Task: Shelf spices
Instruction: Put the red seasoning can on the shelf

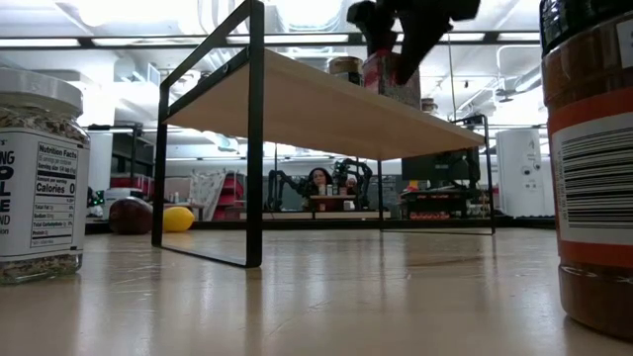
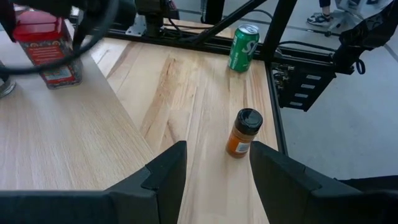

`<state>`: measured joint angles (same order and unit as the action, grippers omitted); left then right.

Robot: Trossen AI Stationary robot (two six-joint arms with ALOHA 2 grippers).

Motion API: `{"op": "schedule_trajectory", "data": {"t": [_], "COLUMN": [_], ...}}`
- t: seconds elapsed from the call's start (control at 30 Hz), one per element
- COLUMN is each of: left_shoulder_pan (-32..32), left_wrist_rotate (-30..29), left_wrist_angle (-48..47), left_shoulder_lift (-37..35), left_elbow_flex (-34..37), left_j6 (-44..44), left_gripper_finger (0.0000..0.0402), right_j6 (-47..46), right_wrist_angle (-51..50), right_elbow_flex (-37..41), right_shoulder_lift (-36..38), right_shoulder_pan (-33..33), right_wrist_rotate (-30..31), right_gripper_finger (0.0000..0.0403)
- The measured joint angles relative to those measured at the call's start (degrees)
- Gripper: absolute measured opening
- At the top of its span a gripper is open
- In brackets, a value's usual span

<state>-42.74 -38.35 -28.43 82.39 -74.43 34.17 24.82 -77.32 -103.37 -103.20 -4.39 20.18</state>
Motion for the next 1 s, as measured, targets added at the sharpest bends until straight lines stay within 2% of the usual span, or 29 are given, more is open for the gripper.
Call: {"op": "schedule_trajectory", "data": {"t": [0.33, 0.53, 0.63, 0.77, 1.0], "left_shoulder_pan": [0.0, 0.0, -0.1, 0.0, 0.0], "left_wrist_rotate": [0.0, 0.0, 0.1, 0.3, 0.4], "left_wrist_angle": [0.0, 0.0, 0.0, 0.0, 0.1], "left_shoulder_lift": [0.0, 0.0, 0.0, 0.0, 0.0], "left_elbow_flex": [0.0, 0.0, 0.0, 0.0, 0.0], "left_j6": [0.0, 0.0, 0.3, 0.4, 0.9], "left_gripper_finger": [0.0165, 0.0165, 0.0165, 0.0165, 0.0165], "right_j6": [-3.4, -9.0, -13.8, -18.8, -25.0], "right_wrist_angle": [-5.1, -11.3, -12.7, -12.7, -12.7], "right_elbow_flex": [-8.6, -13.2, -13.7, -13.7, -12.9], "right_shoulder_lift": [0.0, 0.1, 0.1, 0.5, 0.6], "right_shoulder_pan": [-0.4, -1.3, -1.9, -3.1, -4.7], "right_wrist_rotate": [0.0, -0.3, -3.6, -12.8, -14.2], "right_gripper_finger": [0.0298, 0.0298, 0.029, 0.0277, 0.0253]}}
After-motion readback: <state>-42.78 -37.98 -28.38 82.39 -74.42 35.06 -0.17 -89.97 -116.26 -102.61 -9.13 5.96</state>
